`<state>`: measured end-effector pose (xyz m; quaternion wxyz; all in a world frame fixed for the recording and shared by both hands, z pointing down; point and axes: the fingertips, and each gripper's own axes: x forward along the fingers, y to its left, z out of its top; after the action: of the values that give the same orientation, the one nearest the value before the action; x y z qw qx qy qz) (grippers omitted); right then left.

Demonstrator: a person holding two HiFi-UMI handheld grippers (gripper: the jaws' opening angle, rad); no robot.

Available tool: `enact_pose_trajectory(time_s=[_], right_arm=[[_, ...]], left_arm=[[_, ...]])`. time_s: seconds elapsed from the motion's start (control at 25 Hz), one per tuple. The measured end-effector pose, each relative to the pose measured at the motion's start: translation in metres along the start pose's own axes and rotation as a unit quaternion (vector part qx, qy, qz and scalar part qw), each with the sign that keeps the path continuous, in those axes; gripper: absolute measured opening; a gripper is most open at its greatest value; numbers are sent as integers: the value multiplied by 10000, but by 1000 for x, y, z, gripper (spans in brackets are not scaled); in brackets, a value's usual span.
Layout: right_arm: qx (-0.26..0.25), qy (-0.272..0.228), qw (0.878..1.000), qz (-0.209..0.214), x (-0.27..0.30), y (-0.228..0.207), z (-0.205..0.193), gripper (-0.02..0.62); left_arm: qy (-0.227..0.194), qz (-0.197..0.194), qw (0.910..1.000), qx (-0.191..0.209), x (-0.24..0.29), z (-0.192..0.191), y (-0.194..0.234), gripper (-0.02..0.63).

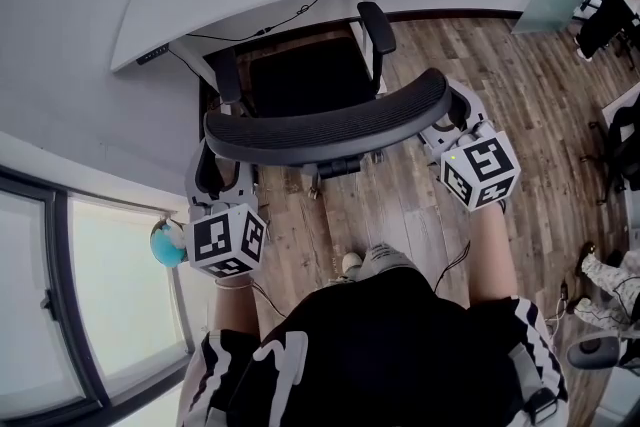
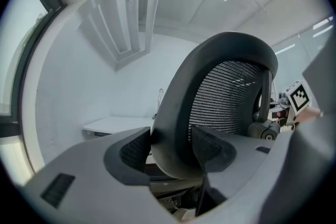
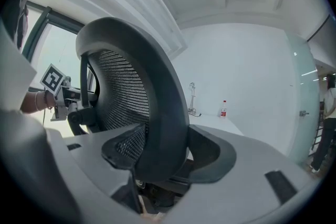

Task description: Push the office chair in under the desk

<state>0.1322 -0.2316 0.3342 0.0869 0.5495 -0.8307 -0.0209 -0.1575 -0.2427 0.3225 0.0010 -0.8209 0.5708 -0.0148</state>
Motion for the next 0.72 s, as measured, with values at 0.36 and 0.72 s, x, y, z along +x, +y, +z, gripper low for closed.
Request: enact_pose_trajectory(time_s=[0.36, 0.72], right_arm=[[10, -104, 9999, -55, 17, -6, 4, 256], [39, -68, 9999, -91, 36, -12, 5, 256]], left_arm=[[144, -45, 9999, 1, 17, 3, 8, 242], [85, 3, 10000, 12, 36, 5, 16, 242]])
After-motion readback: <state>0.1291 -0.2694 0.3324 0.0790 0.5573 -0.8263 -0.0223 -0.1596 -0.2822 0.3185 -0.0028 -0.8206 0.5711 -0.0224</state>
